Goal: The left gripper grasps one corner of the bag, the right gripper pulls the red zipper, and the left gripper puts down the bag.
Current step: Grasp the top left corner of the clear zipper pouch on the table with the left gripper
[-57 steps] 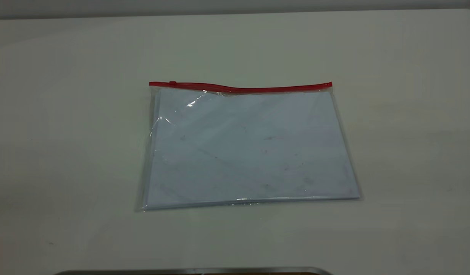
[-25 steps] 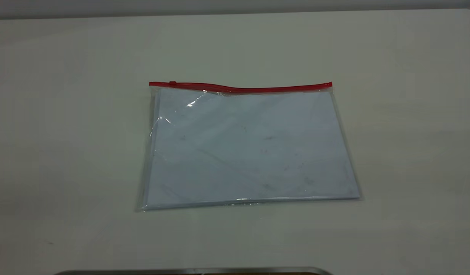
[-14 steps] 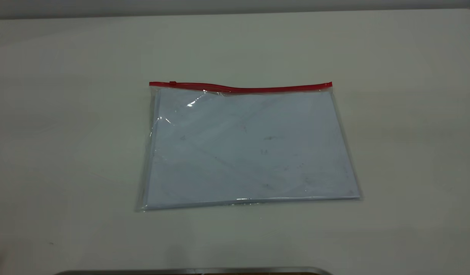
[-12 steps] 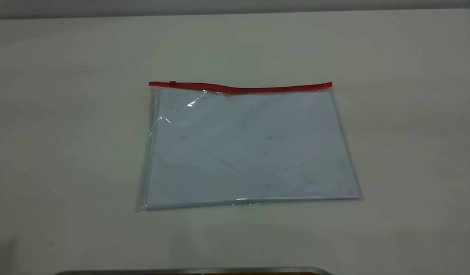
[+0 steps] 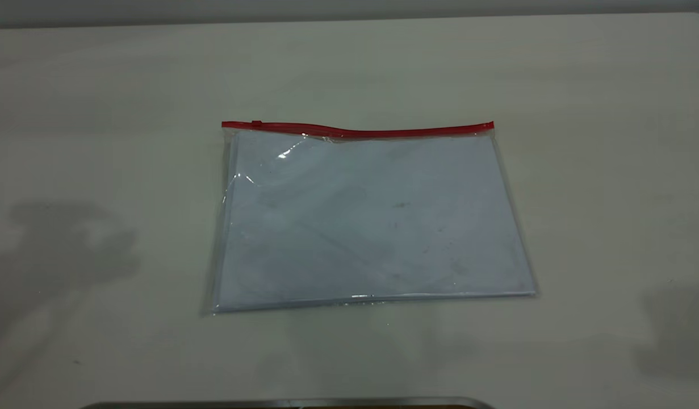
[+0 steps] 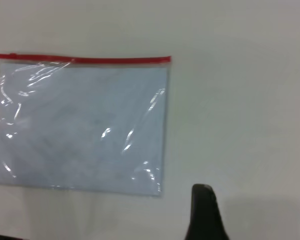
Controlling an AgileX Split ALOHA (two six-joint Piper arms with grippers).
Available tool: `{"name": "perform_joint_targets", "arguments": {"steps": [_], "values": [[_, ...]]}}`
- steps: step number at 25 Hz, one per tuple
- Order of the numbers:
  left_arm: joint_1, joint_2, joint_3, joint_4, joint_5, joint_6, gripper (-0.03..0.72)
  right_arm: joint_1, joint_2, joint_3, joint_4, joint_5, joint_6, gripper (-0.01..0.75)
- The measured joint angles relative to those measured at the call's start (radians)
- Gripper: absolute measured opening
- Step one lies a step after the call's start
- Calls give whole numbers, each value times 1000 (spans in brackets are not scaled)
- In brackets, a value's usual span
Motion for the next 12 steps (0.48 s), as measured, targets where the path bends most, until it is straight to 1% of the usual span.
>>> {"name": "perform_joint_targets", "arguments": {"steps": [3, 7, 12], "values": [[0, 170, -89, -98, -6, 142, 580, 0, 111, 0, 81, -69, -131, 561], [0, 374, -220, -196, 22, 288, 580, 0, 270, -25, 202, -155, -324, 561], [0, 584, -330, -233, 57, 403, 580, 0, 443, -80, 330, -170, -514, 561]]}}
